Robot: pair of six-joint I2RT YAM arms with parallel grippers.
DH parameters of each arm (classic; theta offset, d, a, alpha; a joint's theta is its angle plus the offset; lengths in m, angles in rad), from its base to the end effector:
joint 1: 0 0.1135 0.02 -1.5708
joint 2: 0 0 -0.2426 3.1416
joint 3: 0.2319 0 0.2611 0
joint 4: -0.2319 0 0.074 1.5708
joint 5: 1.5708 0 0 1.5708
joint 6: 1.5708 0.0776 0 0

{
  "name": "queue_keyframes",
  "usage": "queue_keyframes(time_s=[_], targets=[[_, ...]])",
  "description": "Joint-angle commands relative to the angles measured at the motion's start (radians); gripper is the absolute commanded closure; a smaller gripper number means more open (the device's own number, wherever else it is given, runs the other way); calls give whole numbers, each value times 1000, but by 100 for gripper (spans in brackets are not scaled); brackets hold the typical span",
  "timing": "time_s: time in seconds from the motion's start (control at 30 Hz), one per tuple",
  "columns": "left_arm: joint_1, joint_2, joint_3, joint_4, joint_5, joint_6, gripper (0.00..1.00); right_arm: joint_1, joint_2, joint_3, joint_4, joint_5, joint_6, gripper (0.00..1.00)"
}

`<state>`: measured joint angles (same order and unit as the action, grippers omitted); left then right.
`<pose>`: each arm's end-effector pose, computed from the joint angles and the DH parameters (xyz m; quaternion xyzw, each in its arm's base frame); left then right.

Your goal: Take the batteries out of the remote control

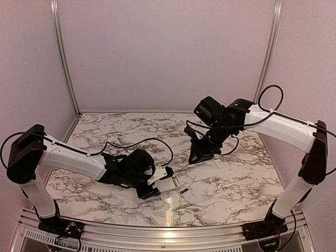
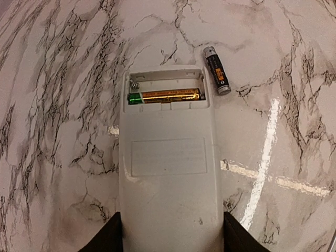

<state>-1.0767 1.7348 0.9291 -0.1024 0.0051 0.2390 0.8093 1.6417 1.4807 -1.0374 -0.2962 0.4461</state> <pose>0.1761 -0.3278 0.0916 0.5788 0.7478 -0.1345 0.2962 0.2262 0.2701 0.2359 -0.2024 0.9510 0.2249 0.0630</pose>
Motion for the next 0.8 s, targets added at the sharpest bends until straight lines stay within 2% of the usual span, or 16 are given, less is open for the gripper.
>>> queue_keyframes(time_s=[0.0,0.1,0.27,0.47,0.67,0.77], targets=[[-11,-32,-21,-37,67,-23,100,4,-55,-46,-1,0,31,100],[-12,-30,-31,-36,67,-24,98,4,-62,-68,23,-14,38,100],[-12,-1,-27,-40,45,-42,79,4,-56,-84,56,-23,51,100],[-12,14,-27,-34,29,-69,67,4,-53,-104,82,-29,55,100],[-12,3,-26,-31,13,-87,50,4,-36,-107,94,-35,48,100],[-12,-4,-28,-26,-18,-105,37,4,-24,-100,99,-38,46,100]])
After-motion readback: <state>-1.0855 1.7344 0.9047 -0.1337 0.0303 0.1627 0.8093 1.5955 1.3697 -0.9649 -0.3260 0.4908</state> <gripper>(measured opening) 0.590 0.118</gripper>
